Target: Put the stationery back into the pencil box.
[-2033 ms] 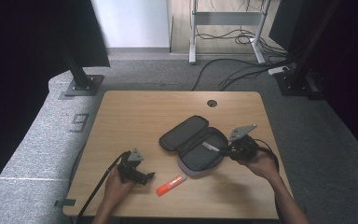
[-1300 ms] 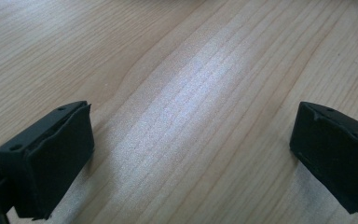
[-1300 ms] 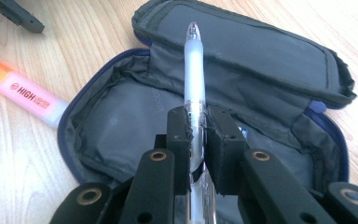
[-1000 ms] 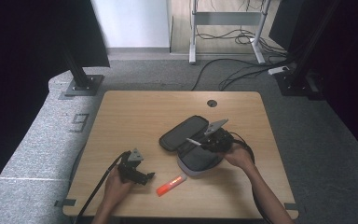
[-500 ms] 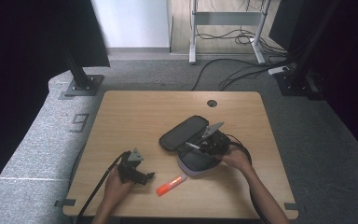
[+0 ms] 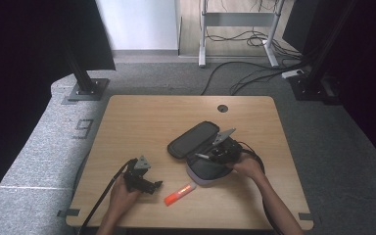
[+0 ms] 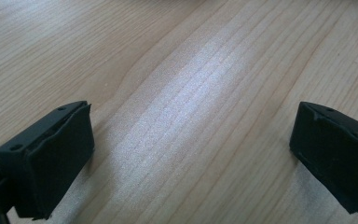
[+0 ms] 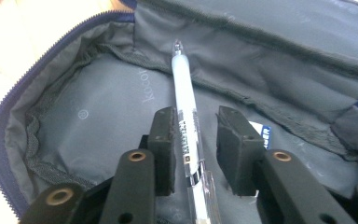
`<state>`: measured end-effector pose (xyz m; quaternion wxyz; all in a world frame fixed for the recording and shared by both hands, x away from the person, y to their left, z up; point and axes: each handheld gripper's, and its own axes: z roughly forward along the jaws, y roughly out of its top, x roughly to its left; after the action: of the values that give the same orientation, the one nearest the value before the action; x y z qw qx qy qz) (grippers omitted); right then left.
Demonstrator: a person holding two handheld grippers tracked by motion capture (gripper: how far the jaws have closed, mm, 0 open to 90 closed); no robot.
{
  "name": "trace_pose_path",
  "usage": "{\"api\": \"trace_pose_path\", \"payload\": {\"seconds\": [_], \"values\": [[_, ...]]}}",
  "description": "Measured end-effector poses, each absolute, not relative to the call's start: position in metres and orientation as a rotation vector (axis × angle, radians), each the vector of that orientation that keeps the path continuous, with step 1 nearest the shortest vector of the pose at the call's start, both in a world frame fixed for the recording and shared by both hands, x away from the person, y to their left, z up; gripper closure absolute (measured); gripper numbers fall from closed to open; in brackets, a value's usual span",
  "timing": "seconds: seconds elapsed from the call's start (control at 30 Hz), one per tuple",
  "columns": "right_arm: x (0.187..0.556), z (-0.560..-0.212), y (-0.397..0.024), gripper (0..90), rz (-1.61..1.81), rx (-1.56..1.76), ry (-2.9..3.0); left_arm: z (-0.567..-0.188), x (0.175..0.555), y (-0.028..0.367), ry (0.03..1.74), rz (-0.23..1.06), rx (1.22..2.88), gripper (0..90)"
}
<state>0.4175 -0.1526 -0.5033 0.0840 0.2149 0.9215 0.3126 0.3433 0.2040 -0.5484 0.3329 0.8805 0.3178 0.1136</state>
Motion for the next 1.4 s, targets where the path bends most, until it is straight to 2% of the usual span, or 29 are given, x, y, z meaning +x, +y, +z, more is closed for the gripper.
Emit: {"api": "trace_pose_path", "payload": {"seconds": [0.37,0.67,1.4], "values": [[0.411,-0.492,-0.152,36.7,0.914,0.672,2.700,-0.548,0.343,0.204,0.830,0.297,2.300,0.0],[0.409,-0.485,-0.154,21.5,0.923,0.716,2.675,-0.548,0.343,0.204,0.831,0.297,2.299,0.0],[0.387,-0.464,-0.172,13.6,0.941,0.769,2.581,-0.548,0.343,0.204,0.832,0.295,2.297,0.0]]}}
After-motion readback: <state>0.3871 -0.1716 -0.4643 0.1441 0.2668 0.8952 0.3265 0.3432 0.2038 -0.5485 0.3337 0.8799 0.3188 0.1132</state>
